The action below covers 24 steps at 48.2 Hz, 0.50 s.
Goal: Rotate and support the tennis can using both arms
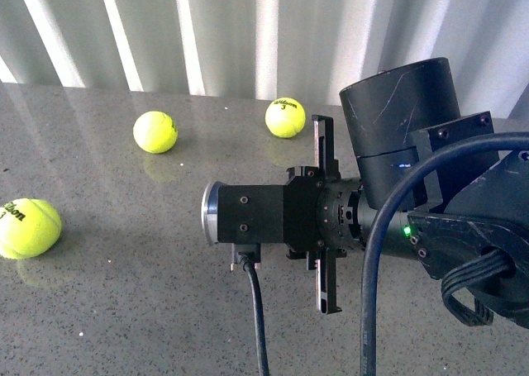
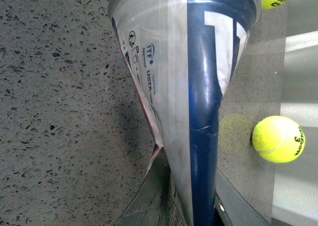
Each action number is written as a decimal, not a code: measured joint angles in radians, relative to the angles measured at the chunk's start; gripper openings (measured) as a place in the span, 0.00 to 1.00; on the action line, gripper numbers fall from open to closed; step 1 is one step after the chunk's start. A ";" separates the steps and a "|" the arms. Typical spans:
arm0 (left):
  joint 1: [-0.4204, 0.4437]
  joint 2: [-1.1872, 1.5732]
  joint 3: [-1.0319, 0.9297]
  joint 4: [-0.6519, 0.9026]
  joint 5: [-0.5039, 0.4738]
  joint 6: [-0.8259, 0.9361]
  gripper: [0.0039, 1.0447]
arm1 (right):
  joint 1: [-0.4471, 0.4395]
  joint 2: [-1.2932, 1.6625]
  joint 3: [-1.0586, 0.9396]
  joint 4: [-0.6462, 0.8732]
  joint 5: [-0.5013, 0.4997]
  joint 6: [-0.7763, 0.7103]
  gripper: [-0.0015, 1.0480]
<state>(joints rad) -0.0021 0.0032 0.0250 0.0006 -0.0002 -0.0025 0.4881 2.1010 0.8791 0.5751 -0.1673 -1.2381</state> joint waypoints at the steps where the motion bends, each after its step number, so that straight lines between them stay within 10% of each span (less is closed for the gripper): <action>1: 0.000 0.000 0.000 0.000 0.000 0.000 0.94 | 0.000 0.002 0.000 0.002 0.000 0.000 0.08; 15: 0.000 0.000 0.000 0.000 0.000 0.000 0.94 | 0.008 0.019 -0.032 0.024 0.003 0.008 0.09; 24: 0.000 0.000 0.000 0.000 0.000 0.000 0.94 | 0.016 0.014 -0.050 -0.013 0.001 0.016 0.46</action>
<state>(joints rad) -0.0021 0.0032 0.0250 0.0006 0.0002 -0.0025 0.5045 2.1151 0.8291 0.5621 -0.1661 -1.2224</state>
